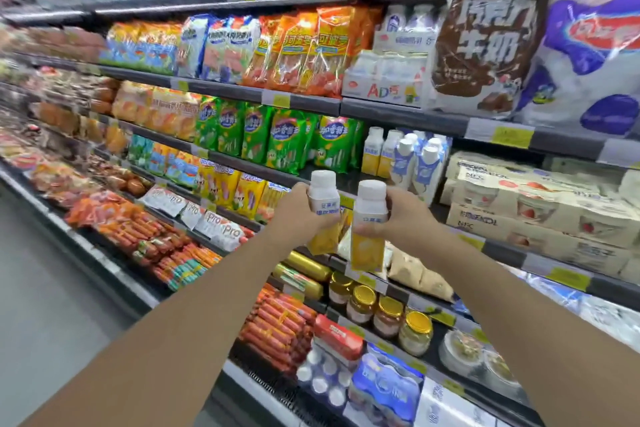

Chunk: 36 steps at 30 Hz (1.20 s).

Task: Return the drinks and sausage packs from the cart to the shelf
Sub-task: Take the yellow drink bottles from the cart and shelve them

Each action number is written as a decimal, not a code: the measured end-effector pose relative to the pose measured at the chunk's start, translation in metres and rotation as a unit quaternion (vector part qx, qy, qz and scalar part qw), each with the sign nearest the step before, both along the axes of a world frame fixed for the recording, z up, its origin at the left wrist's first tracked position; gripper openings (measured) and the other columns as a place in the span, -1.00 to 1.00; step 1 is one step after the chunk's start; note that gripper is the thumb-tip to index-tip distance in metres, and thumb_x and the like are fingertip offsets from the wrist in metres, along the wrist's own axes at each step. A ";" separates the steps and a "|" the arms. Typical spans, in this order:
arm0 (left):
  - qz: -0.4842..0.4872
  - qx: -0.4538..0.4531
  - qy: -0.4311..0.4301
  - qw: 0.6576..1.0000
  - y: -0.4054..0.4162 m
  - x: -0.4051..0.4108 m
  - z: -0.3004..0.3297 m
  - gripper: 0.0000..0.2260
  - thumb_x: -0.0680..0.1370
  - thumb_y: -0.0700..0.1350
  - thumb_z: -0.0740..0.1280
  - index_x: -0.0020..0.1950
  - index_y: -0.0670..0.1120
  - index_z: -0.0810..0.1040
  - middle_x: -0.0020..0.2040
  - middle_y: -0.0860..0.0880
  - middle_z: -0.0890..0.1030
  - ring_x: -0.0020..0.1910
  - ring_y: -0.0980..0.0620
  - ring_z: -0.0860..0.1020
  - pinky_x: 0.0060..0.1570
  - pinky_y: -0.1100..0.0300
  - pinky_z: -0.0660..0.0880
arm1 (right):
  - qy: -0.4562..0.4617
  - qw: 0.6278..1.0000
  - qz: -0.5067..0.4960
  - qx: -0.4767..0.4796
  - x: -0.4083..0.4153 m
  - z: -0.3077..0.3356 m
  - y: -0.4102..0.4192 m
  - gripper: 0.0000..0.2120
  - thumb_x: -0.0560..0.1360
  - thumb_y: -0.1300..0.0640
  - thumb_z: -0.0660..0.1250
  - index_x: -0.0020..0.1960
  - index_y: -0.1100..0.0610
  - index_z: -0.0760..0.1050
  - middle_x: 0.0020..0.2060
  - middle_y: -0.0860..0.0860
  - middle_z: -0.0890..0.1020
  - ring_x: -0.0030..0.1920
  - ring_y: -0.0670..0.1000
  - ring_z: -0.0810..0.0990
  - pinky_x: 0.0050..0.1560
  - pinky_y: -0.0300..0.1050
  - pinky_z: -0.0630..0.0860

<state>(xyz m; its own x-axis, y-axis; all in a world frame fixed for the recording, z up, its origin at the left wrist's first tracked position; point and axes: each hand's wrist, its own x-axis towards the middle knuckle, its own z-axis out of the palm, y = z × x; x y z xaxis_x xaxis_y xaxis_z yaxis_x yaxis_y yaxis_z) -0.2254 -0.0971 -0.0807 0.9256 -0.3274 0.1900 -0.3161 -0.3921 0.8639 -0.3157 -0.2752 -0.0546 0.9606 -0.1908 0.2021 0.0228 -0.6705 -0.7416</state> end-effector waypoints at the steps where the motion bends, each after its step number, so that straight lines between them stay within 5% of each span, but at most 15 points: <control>1: 0.004 -0.005 0.000 1.000 -0.002 0.009 -0.001 -0.54 0.40 -0.06 0.56 0.19 -0.08 0.42 0.04 -0.03 0.60 0.03 0.02 0.60 0.02 -0.01 0.59 | 0.002 1.000 0.002 0.001 0.012 -0.002 0.000 -0.47 0.31 0.03 0.62 0.20 0.05 0.50 0.00 -0.04 0.64 -0.02 -0.08 0.61 -0.04 -0.09 0.59; 5: 0.022 0.003 -0.003 1.000 -0.013 0.045 -0.001 -0.53 0.39 -0.06 0.57 0.19 -0.09 0.43 0.04 -0.03 0.61 -0.02 0.05 0.60 -0.07 0.10 0.58 | -0.008 1.000 0.003 -0.008 0.060 -0.003 -0.008 -0.47 0.30 0.02 0.63 0.18 0.09 0.51 0.00 0.01 0.65 0.02 0.03 0.63 0.06 0.05 0.59; 8: 0.031 0.020 -0.017 0.999 -0.026 0.072 0.007 -0.55 0.38 -0.04 0.57 0.15 -0.08 0.45 0.01 0.00 0.60 -0.09 0.13 0.58 -0.22 0.24 0.50 | -0.018 1.000 0.001 -0.004 0.094 0.005 -0.020 -0.48 0.30 0.03 0.63 0.17 0.10 0.51 -0.01 0.00 0.65 0.02 0.01 0.63 -0.05 -0.10 0.56; 16: 0.047 0.047 -0.043 0.997 -0.061 0.144 0.018 -0.52 0.32 0.00 0.61 0.12 -0.08 0.49 0.00 -0.02 0.64 -0.05 0.02 0.61 -0.05 0.05 0.59 | -0.037 0.998 -0.039 0.021 0.168 0.012 -0.037 -0.47 0.36 0.07 0.59 0.21 0.15 0.44 0.03 0.04 0.59 -0.02 0.01 0.54 -0.07 -0.12 0.42; 29: -0.077 0.056 -0.036 0.995 -0.108 0.269 0.010 -0.48 0.31 -0.12 0.62 0.20 -0.07 0.51 0.04 0.01 0.63 -0.03 0.03 0.57 0.00 0.16 0.48 | -0.046 0.973 -0.211 0.084 0.259 -0.002 -0.040 -0.56 0.44 0.34 0.49 0.26 0.19 0.43 0.05 0.02 0.55 0.12 0.03 0.55 0.06 -0.13 0.48; 36: -0.153 0.019 -0.075 0.985 -0.128 0.297 -0.002 -0.48 0.31 -0.14 0.62 0.20 -0.11 0.52 0.03 -0.03 0.64 -0.02 -0.01 0.60 -0.01 0.16 0.51 | -0.042 0.945 -0.321 0.053 0.291 -0.016 -0.050 -0.59 0.45 0.28 0.48 0.25 0.18 0.44 0.10 0.07 0.60 0.12 0.09 0.56 0.00 -0.11 0.44</control>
<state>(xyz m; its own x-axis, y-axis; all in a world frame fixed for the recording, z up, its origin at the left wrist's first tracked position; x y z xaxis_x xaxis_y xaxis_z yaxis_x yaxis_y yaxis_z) 0.0717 -0.2249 -0.0829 0.7453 -0.5956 0.2997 -0.5475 -0.2903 0.7848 -0.0251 -0.3256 -0.0704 0.6214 -0.7521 0.2196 -0.3011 -0.4880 -0.8193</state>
